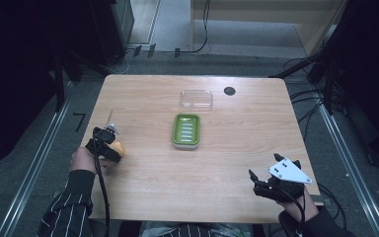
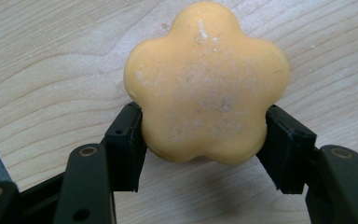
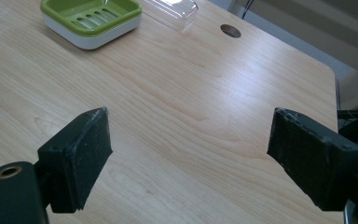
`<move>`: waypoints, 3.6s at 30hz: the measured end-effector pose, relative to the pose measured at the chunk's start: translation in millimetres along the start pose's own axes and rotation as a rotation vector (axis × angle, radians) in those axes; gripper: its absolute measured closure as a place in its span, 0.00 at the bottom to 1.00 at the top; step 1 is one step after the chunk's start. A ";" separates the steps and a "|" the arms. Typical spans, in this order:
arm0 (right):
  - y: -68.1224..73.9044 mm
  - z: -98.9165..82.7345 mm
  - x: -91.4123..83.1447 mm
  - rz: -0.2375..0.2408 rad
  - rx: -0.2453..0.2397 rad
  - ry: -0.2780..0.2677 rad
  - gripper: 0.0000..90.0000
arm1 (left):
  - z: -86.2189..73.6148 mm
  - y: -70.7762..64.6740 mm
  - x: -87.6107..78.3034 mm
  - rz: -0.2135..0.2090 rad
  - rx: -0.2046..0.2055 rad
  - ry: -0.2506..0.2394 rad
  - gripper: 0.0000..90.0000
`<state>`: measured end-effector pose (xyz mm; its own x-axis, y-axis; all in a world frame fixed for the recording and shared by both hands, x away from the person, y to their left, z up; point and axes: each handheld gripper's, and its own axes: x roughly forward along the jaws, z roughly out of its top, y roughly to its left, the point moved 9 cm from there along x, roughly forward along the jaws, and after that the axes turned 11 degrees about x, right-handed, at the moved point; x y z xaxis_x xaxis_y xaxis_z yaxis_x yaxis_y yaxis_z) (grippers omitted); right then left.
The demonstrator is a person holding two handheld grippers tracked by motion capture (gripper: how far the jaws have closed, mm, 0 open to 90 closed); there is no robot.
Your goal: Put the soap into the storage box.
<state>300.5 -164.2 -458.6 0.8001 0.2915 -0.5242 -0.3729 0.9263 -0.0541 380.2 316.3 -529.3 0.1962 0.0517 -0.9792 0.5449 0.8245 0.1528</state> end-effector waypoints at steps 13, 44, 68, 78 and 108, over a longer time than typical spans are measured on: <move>0.0 0.1 -0.3 -0.002 0.001 -0.002 0.15 | 9.7 -14.9 -10.8 -0.012 0.054 -0.011 0.44; 0.1 -0.4 0.1 0.001 -0.002 0.002 0.15 | 54.9 -54.7 -24.0 -0.036 0.207 -0.028 0.44; -0.4 -0.6 -0.2 0.002 -0.001 0.001 0.15 | 91.9 -66.0 -28.5 -0.051 0.281 -0.050 0.44; -1.3 -1.0 0.4 -0.001 -0.001 0.001 0.15 | 106.8 -69.2 -29.8 -0.053 0.318 -0.058 0.44; -2.2 -2.0 -0.5 -0.007 0.000 0.005 0.15 | 141.1 -81.0 -39.2 -0.067 0.410 -0.081 0.44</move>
<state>300.0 -166.9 -459.9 0.8003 0.2842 -0.5280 -0.3677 0.9281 -0.0577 443.4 168.0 -484.5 0.2044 -0.0525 -0.9775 0.8343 0.5316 0.1459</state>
